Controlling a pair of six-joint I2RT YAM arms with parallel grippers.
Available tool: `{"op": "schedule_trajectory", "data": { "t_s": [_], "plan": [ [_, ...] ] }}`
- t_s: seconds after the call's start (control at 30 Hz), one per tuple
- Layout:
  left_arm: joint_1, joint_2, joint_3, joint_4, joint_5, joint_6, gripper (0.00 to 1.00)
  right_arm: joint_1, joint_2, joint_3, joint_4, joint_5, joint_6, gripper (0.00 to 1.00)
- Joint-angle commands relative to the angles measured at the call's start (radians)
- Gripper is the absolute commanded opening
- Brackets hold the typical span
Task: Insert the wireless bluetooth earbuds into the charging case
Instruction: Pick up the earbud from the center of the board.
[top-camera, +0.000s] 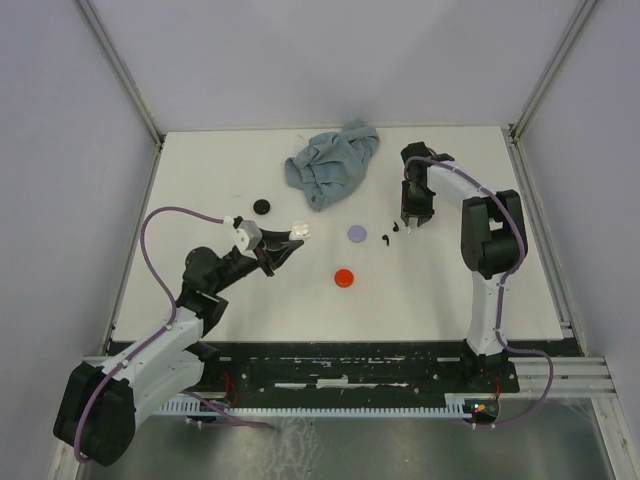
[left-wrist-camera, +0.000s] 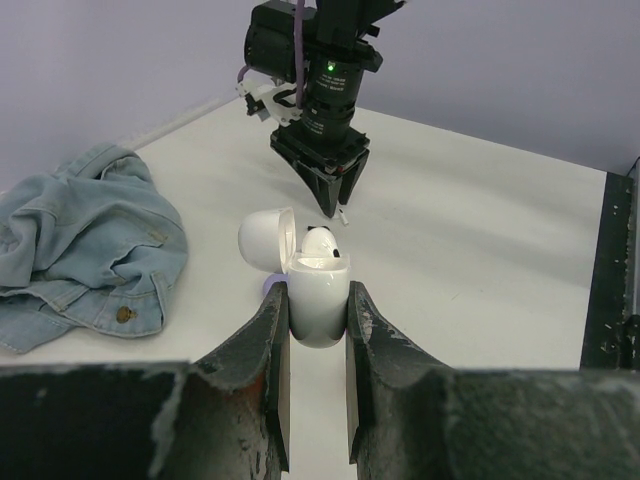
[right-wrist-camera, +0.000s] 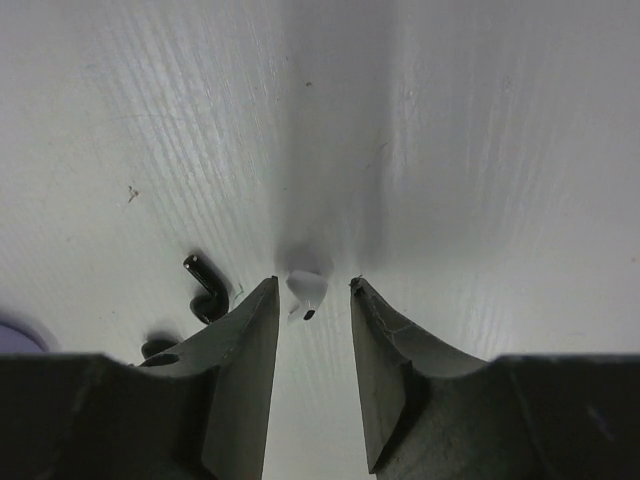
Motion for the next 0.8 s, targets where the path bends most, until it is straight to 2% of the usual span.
{"op": "schedule_trajectory", "data": {
  "t_s": [0.0, 0.27, 0.47, 0.77],
  "plan": [
    [-0.002, 0.001, 0.025, 0.029, -0.011, 0.062, 0.03, -0.004, 0.036, 0.068, -0.03, -0.004, 0.019, 0.42],
    [-0.001, 0.001, 0.028, 0.025, -0.011, 0.063, 0.03, -0.004, 0.077, 0.087, -0.074, -0.014, 0.015, 0.4],
    [-0.002, -0.004, 0.026, 0.025, -0.008, 0.058, 0.03, -0.004, 0.086, 0.079, -0.08, -0.014, 0.005, 0.33],
    [-0.002, 0.016, 0.024, 0.07, 0.003, 0.029, 0.03, -0.002, -0.015, 0.015, -0.048, -0.01, -0.01, 0.22]
  ]
}}
